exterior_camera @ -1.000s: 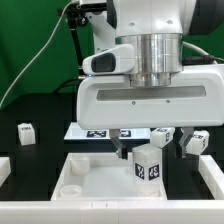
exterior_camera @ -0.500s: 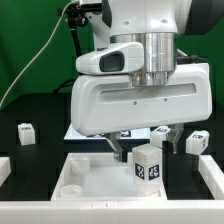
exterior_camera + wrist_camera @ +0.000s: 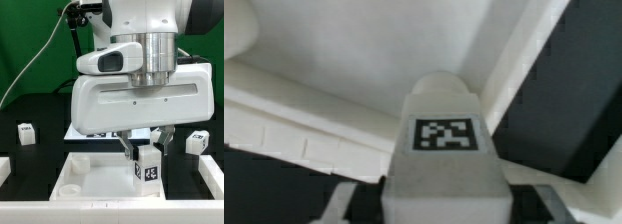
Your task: Assemble one leg
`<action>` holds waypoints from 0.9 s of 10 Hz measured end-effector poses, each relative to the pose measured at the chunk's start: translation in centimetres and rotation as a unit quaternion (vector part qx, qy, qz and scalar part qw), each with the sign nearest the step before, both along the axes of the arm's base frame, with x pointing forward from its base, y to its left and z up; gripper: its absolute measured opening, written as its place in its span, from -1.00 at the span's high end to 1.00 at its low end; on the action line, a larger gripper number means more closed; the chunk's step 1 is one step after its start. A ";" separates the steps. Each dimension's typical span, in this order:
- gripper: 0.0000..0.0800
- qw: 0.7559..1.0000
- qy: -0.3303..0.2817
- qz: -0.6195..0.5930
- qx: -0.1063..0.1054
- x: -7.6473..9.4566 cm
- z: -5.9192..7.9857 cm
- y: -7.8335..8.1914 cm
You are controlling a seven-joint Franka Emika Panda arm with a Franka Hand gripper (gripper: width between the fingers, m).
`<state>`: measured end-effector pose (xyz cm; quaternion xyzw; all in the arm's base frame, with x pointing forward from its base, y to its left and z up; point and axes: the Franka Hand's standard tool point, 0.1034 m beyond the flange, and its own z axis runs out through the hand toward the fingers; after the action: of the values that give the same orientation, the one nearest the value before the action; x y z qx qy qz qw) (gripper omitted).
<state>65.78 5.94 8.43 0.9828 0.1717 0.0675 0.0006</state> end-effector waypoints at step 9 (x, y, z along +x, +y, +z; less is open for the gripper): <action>0.29 0.821 0.018 -0.564 0.087 -0.2 -0.2 0.7</action>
Offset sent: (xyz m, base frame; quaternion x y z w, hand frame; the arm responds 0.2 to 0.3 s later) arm -0.0113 -0.0092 -0.0042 0.0154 -0.0407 0.3974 0.9166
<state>65.61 6.65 8.23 0.9051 -0.4191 0.0520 -0.0502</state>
